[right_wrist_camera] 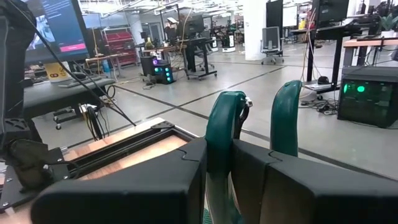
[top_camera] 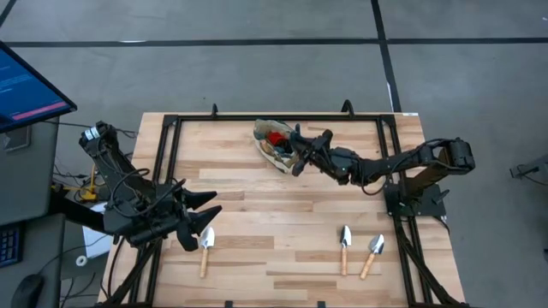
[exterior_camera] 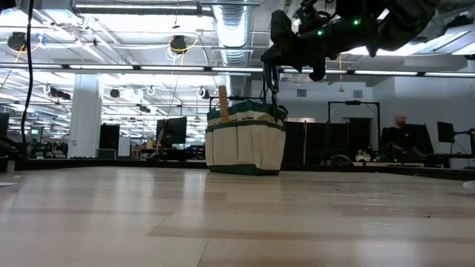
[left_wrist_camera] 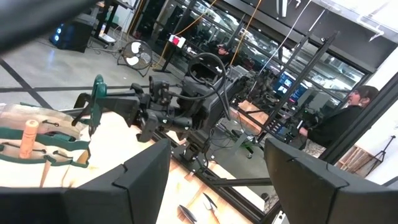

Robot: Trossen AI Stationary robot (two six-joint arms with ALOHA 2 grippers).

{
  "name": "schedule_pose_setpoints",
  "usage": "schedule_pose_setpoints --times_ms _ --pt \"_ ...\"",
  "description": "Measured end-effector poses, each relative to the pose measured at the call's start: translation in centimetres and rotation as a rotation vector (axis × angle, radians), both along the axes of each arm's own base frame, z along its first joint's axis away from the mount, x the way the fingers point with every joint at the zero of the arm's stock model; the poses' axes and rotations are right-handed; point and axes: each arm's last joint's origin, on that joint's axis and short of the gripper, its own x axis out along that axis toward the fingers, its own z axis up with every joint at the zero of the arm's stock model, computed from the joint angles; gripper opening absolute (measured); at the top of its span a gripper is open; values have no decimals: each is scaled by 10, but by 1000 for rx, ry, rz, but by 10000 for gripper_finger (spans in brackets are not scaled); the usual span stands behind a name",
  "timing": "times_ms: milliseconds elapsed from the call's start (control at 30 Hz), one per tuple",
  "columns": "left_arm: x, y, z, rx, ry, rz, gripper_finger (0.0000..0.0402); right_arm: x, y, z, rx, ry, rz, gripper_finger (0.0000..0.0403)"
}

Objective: Pick & Place Garden tools in Gardening bag
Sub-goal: Put the green shear scissors into the gardening bag

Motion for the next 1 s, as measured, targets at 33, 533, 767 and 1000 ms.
schedule_pose_setpoints --times_ms 33,533,767,1000 --pt "0 0 0 0 0 0 260 0 0 0 0 0 1 40" --pt "0 0 0 0 0 0 260 16 13 -19 -12 -94 -37 40" --pt "0 0 0 -7 -3 0 260 24 26 -38 -54 -172 -93 43" --pt "0 0 0 -3 -1 0 260 24 32 -41 -64 -149 -103 49"
